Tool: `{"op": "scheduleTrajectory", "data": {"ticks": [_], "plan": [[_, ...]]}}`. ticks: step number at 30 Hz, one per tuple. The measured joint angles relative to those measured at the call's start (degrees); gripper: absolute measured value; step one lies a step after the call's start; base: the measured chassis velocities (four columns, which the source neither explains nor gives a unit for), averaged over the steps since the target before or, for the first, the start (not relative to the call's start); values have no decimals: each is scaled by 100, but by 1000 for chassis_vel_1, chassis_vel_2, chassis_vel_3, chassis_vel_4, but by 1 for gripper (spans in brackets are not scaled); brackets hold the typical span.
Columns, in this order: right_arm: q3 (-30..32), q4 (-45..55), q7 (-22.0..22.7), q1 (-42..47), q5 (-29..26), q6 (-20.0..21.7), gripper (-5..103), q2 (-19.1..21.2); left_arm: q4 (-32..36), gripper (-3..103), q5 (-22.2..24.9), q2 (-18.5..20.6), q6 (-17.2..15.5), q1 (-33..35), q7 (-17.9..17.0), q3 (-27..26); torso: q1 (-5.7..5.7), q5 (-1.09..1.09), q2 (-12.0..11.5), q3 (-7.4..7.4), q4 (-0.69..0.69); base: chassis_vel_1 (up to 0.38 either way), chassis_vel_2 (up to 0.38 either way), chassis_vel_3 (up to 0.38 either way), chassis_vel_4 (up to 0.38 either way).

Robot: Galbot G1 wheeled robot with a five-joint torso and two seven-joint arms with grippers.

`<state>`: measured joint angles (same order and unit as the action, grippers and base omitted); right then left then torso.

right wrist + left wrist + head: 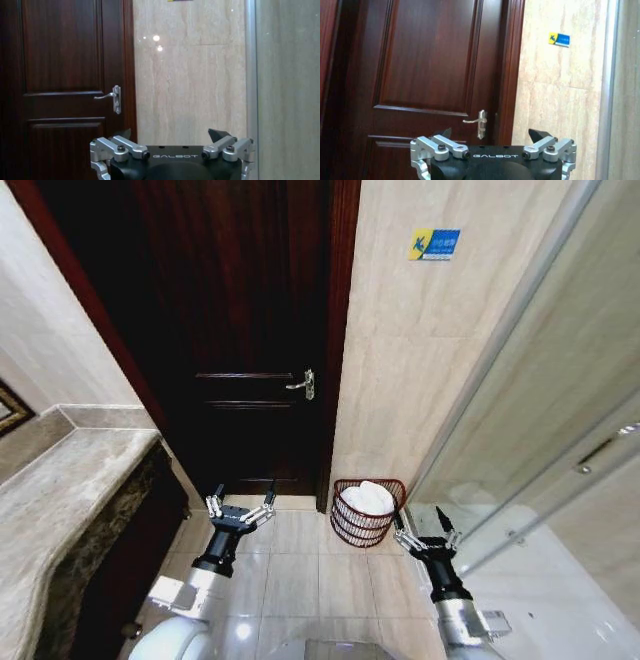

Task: Discard the used towel into the hamper.

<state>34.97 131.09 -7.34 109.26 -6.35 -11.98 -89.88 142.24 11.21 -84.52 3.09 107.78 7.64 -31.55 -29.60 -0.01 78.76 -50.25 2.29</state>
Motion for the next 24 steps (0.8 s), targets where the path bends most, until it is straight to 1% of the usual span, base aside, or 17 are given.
{"op": "scheduleTrajectory", "data": {"ticks": [8, 13, 24], "plan": [[0, 0, 0, 0, 0, 0, 100, 0, 0, 100, 0, 0, 0, 0, 0, 0, 1, 2, 0, 0, -2, 144, -143, -147, 121], [0, 0, 0, 0, 0, 0, 100, 0, 0, 100, 0, 0, 0, 0, 0, 0, 1, 1, 0, 0, 0, 96, -89, -94, 98], [0, 0, 0, 0, 0, 0, 100, 0, 0, 100, 0, 1, 0, 0, 0, 0, -1, 1, 0, 0, -1, 16, -42, -13, 49]]}}
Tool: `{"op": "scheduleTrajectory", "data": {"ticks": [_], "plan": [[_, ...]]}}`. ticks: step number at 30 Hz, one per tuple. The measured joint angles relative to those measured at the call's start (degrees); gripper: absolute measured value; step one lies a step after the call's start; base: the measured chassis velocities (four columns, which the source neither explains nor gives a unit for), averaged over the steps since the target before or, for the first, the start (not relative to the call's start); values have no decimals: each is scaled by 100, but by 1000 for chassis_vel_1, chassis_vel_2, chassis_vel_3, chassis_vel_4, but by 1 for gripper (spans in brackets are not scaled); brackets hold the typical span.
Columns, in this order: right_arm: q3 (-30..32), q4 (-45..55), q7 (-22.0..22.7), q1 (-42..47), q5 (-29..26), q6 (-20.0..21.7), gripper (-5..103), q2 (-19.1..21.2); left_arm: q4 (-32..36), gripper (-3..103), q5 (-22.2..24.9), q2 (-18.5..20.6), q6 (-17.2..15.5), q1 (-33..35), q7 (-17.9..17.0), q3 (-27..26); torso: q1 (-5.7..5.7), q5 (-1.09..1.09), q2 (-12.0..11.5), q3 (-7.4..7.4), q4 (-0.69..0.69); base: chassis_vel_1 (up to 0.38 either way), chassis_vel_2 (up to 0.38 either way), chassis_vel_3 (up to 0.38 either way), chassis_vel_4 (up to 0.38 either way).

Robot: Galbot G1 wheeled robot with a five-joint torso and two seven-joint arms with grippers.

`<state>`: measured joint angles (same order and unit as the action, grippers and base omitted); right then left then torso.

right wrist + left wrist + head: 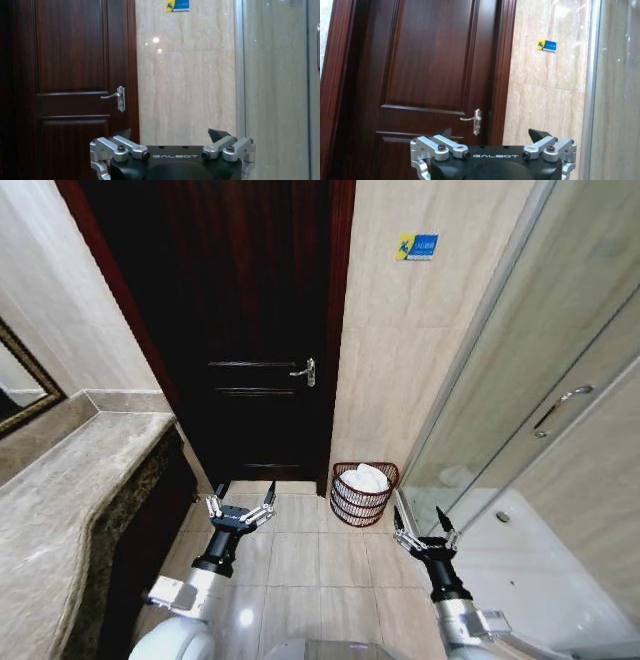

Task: Discard the used towel into the hamper.

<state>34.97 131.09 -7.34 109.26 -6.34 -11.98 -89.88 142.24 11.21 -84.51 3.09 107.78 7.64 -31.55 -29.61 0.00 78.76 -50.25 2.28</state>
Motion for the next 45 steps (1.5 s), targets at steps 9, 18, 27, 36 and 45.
{"op": "scheduleTrajectory", "data": {"ticks": [9, 18, 27, 36, 45], "plan": [[1, 0, 0, 0, 0, 0, 100, 0, 0, 100, 0, -1, 0, 0, 0, 1, -1, -1, -1, 0, 0, -60, -47, 50, 45], [-1, 0, 0, 0, 0, 0, 100, 0, 0, 100, 0, 0, 0, 0, 0, 0, 0, 1, -1, 0, 0, 0, 0, 0, 0], [-1, 0, 0, 0, 0, 0, 100, 0, 0, 100, 0, 0, 0, 0, 0, 0, -1, 0, -1, 0, 0, 0, 0, 0, 0], [-1, 0, 0, 0, 0, 0, 100, 0, 0, 100, 0, 0, 0, 0, 0, 0, 0, 1, -1, 0, 0, 92, -100, -79, 119], [-1, 1, 0, 0, 0, 0, 100, 0, 0, 100, 0, 0, 0, 0, 0, 0, 4, 0, 1, 1, 0, 141, -182, -143, 179]]}}
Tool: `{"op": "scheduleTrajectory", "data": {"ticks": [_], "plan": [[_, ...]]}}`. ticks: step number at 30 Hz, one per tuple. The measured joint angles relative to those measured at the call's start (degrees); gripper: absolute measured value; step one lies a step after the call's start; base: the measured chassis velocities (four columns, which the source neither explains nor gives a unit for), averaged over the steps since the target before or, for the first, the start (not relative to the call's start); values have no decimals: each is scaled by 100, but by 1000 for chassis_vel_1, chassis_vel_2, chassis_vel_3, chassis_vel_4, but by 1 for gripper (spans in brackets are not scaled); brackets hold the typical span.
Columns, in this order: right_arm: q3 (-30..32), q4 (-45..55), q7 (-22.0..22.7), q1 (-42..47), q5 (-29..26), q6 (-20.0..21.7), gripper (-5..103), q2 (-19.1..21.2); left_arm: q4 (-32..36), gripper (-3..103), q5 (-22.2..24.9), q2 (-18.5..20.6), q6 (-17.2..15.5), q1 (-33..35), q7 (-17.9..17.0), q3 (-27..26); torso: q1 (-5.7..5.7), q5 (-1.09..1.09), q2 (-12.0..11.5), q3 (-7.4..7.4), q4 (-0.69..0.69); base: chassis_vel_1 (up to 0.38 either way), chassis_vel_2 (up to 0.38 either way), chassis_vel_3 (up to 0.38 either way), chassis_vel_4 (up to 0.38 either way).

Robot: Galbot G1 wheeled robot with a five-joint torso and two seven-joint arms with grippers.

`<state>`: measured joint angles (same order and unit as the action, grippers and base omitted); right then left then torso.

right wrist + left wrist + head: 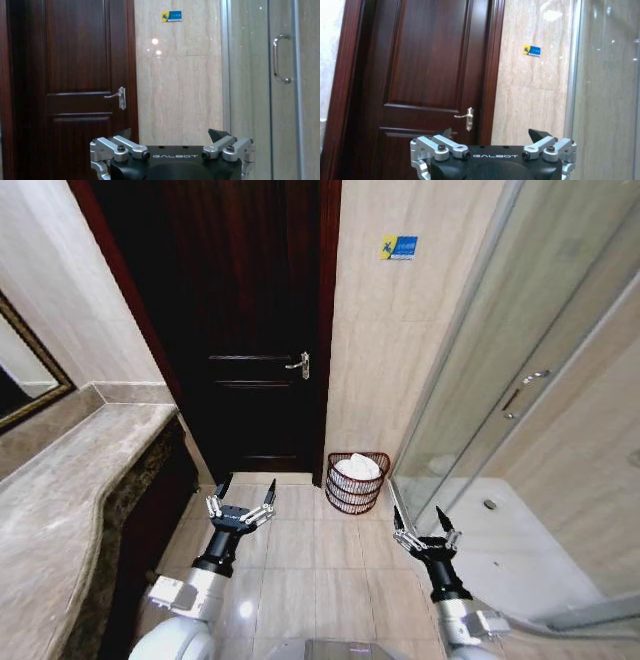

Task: Discard the used towel into the hamper.

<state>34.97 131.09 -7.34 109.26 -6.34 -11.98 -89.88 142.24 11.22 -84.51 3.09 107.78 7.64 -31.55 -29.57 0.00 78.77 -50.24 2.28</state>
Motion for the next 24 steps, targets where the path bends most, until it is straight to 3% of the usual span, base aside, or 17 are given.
{"op": "scheduleTrajectory", "data": {"ticks": [16, 24], "plan": [[0, 0, 0, -1, 0, 0, 100, 0, 0, 100, 0, 0, 0, -1, 0, 0, -7, 0, -3, -2, -1, 61, -53, -59, 63], [0, 0, 0, 0, 0, 0, 100, 0, 0, 100, 0, 0, 0, -1, 0, 0, -3, -2, -3, -1, 0, 158, -154, -167, 182]]}}
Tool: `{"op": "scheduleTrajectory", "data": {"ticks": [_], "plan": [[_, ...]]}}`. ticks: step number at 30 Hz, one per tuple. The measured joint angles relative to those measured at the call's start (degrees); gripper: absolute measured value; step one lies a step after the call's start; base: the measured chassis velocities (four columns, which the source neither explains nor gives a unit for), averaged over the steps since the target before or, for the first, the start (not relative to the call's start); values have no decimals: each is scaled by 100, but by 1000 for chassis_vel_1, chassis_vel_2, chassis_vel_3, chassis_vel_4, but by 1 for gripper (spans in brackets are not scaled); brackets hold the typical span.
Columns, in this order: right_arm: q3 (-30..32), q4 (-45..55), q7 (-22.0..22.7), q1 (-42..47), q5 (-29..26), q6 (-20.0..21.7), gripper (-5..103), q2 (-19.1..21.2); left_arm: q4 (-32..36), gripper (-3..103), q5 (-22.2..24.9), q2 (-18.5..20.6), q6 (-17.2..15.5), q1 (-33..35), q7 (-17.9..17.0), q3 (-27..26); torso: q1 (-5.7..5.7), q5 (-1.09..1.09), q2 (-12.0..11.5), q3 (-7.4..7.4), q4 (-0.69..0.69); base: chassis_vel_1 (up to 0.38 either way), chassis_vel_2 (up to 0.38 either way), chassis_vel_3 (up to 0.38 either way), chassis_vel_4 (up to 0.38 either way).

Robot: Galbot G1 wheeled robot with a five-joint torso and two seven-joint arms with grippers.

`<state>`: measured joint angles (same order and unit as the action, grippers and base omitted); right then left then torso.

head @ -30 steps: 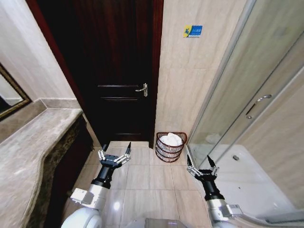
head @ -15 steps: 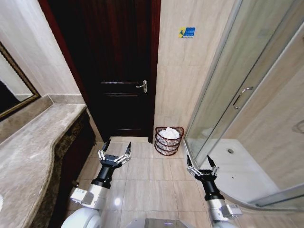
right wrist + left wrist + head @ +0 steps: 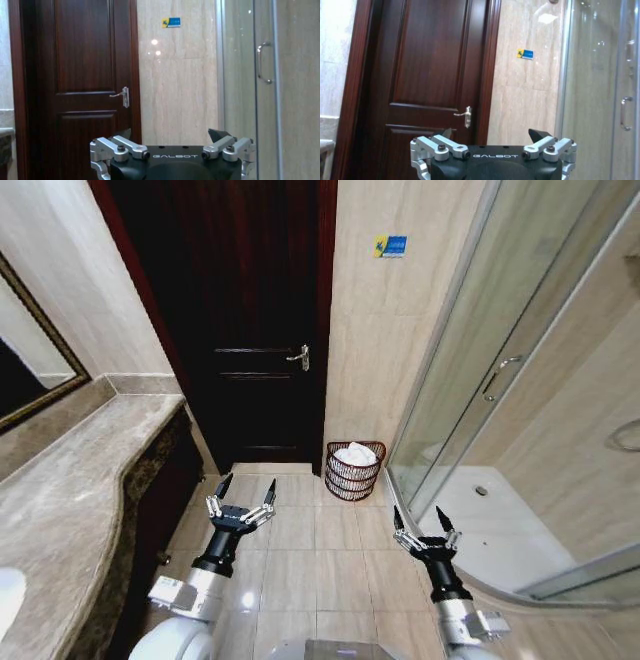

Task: Discard the used towel into the hamper.

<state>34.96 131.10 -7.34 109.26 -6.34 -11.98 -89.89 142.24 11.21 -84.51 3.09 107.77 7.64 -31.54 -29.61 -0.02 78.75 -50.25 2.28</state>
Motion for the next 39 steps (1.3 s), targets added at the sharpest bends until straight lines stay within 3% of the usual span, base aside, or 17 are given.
{"op": "scheduleTrajectory", "data": {"ticks": [18, 39], "plan": [[0, 0, 0, 0, 0, 0, 100, 0, 0, 100, 0, 0, 0, 1, 0, -1, 5, 2, 4, 2, 0, 200, -201, -208, 206], [0, 0, 0, 0, 0, 0, 100, 0, 0, 100, 0, 1, 0, 0, 0, -1, 1, 3, 1, 0, 0, -22, -9, 20, 6]]}}
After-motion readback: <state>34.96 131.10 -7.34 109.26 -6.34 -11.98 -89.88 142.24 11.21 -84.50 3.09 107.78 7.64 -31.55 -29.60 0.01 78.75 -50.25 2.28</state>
